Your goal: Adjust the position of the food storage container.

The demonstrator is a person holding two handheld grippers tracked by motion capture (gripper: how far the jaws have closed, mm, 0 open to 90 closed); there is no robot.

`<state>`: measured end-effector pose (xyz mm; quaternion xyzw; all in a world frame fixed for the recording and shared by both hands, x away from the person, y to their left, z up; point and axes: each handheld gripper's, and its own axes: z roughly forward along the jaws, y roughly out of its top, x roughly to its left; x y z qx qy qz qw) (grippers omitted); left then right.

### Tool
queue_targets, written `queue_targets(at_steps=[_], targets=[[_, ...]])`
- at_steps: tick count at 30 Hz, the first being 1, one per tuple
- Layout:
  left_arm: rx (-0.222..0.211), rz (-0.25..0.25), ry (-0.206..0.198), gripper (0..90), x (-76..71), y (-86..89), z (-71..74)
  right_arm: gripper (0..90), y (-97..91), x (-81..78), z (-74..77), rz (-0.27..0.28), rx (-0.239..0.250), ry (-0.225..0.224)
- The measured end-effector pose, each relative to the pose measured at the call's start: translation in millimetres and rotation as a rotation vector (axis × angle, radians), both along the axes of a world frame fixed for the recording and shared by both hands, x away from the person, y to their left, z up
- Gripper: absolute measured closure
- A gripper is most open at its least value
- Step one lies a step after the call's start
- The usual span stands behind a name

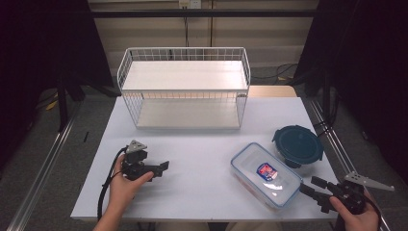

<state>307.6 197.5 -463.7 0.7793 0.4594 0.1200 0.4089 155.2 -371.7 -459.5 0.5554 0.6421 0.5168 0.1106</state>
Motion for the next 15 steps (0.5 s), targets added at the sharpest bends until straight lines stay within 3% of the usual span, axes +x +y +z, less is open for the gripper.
queue_targets(at_steps=[9, 15], targets=[[0.001, 0.007, -0.001, 4.7, 0.6, 1.8, 0.8, 43.7, -2.1, -2.5, 1.8, 0.002, 0.044, 0.022], [0.004, 0.002, 0.003, 4.7, 0.7, 1.2, 0.3, 64.8, -6.6, -5.0, 3.9, -0.036, 0.084, 0.044]])
